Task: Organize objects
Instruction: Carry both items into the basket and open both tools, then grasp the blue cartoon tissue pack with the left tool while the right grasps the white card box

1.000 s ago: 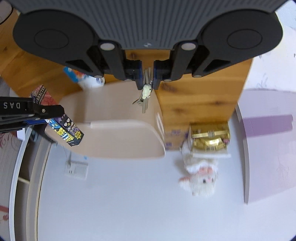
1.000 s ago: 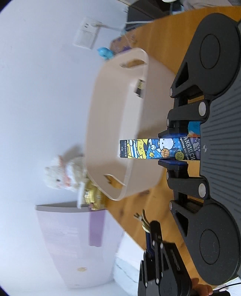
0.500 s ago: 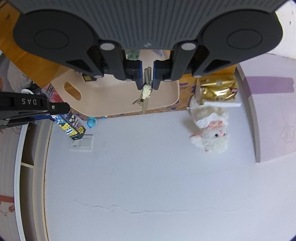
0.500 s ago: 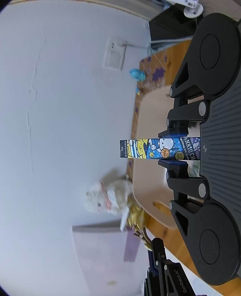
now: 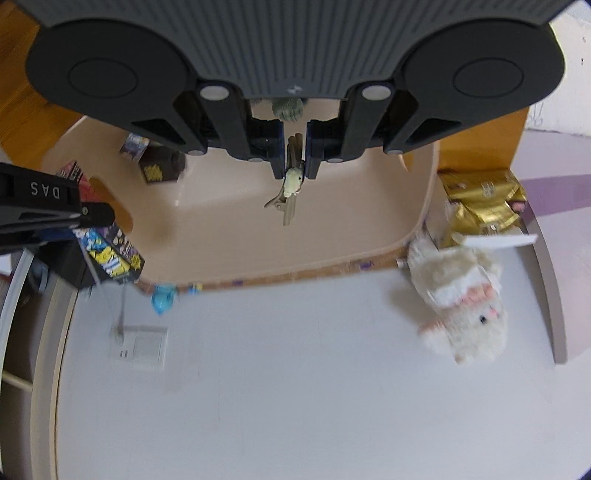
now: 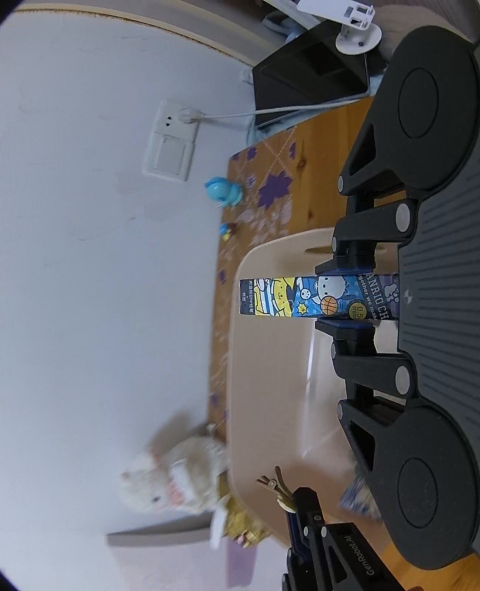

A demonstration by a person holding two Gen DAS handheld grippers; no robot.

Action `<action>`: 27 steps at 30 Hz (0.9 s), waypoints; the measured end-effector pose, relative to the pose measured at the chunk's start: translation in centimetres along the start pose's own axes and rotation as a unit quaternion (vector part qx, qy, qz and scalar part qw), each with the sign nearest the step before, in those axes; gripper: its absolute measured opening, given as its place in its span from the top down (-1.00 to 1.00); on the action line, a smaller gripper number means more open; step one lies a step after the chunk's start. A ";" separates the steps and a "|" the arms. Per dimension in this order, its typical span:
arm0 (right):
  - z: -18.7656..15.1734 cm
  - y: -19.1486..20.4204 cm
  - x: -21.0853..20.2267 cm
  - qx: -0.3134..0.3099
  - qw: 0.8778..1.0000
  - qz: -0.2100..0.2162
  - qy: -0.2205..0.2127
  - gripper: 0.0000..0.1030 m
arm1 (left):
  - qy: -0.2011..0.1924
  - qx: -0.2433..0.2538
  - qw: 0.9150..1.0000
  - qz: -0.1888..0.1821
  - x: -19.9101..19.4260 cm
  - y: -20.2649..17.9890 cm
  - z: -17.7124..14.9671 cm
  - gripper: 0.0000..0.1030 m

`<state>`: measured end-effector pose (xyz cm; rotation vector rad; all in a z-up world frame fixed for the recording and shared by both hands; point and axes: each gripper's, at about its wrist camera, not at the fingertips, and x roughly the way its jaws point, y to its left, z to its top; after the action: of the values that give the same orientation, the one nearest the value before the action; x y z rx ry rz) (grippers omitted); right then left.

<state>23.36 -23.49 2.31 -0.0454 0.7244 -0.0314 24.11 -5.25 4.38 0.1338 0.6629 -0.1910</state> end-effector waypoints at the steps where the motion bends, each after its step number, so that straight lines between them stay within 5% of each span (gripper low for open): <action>1: -0.2 0.1 0.6 -0.004 1.000 -0.005 0.007 0.59 | 0.007 -0.002 1.000 0.001 0.3 -0.1 -0.2 0.77; 6: -0.9 0.6 2.5 -0.015 0.999 -0.012 0.032 0.60 | 0.047 -0.008 0.999 -0.006 1.8 -0.6 -0.8 0.75; 8: -1.2 0.7 3.0 -0.022 0.999 -0.017 0.031 0.35 | 0.045 -0.010 0.999 -0.010 1.6 -0.6 -1.0 0.69; 9: -1.4 0.8 3.0 -0.024 0.999 -0.017 0.028 0.29 | 0.045 -0.012 0.999 -0.009 1.5 -0.6 -1.0 0.48; 10: -1.6 0.8 2.9 -0.026 0.999 -0.019 0.026 0.23 | 0.044 -0.016 0.999 -0.005 1.2 -0.5 -0.9 0.06; 12: -1.7 0.8 2.5 -0.028 0.999 -0.020 0.022 -0.12 | 0.029 -0.023 0.999 0.006 0.1 -0.4 -0.9 -0.44; 13: -1.8 0.8 2.0 -0.027 0.999 -0.020 0.016 -0.22 | 0.020 -0.022 1.000 0.010 -0.5 -0.5 -0.7 -0.53; 20: -3.0 -0.2 -3.2 -0.016 1.000 0.002 -0.026 -1.00 | -0.015 -0.021 1.000 0.011 -4.9 0.3 -1.0 -0.67; 27: -4.9 -1.0 -7.2 -0.031 0.999 0.024 -0.032 -1.00 | -0.039 -0.013 0.999 0.015 -8.8 0.3 -2.5 -0.81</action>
<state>14.69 -24.30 3.45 -0.0876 0.6617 0.0373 15.87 -3.29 7.91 0.1108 0.5853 -0.1571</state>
